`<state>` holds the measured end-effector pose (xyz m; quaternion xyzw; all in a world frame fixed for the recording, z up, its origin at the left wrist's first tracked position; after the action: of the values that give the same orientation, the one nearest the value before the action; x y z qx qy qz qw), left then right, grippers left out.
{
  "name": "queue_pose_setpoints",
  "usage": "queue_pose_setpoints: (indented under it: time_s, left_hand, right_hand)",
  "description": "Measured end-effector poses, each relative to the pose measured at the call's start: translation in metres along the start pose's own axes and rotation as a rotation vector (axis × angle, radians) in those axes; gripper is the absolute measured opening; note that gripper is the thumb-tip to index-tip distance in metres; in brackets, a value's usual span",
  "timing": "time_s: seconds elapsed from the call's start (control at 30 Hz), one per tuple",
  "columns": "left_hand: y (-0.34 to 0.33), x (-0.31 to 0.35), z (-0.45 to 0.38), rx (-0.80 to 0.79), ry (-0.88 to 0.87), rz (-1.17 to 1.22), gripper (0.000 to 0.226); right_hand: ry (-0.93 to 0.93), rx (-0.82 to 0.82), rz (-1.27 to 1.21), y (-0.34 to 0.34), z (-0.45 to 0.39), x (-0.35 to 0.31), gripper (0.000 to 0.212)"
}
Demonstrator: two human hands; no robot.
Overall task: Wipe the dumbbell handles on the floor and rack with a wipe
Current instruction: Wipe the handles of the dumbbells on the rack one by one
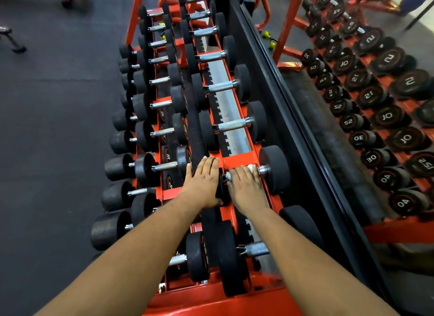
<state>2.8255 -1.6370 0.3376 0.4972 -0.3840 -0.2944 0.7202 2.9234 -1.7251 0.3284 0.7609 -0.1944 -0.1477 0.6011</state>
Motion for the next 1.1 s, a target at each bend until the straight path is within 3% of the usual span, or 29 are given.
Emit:
queue_pose_setpoints:
  time_s: [0.07,0.17,0.2,0.37,0.53,0.77,0.9,1.03,1.1]
  left_hand:
    - [0.002,0.0,0.001,0.006,0.005,0.015,0.129]
    - [0.003,0.001,0.001,-0.004,0.011,0.016,0.125]
    - [0.003,0.001,0.001,0.001,0.012,0.014,0.124]
    - [0.001,0.0,0.001,0.013,0.003,0.018,0.129]
    - [0.003,0.001,0.001,0.022,0.009,0.036,0.124]
    - [0.003,-0.001,0.001,0.029,0.0,0.056,0.13]
    - [0.002,0.0,0.001,0.03,-0.003,0.043,0.131]
    - [0.001,0.0,0.001,0.027,0.003,0.035,0.13]
    - [0.002,0.0,0.001,0.013,0.006,0.03,0.131]
  right_hand:
    - [0.0,-0.125,0.019,0.0,-0.02,0.004,0.037]
    - [-0.03,-0.381,0.108,-0.005,-0.049,0.005,0.053]
    - [-0.034,-0.396,0.105,-0.007,-0.05,0.001,0.054]
    - [0.019,-0.062,-0.001,0.0,-0.007,-0.009,0.032]
    - [0.009,-0.488,-0.029,-0.009,-0.053,-0.011,0.04]
    - [0.079,-0.039,-0.099,0.0,-0.004,0.002,0.036]
    - [-0.18,-0.062,0.033,0.005,-0.009,0.027,0.044]
    - [0.063,-0.102,-0.007,0.003,-0.002,-0.005,0.052]
    - [0.021,-0.071,0.107,0.009,-0.005,0.013,0.059]
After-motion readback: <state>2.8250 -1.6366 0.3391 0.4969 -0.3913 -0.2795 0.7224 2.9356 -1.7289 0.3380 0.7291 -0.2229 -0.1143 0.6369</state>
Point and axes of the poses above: each hand's wrist, its own z-axis away from the middle knuckle, its own y-axis out of the back of the hand, x = y × z, the point moved 8 cm from there along -z, towards the middle knuckle, and after that the axes turned 13 degrees about x, right-handed, at the moved point
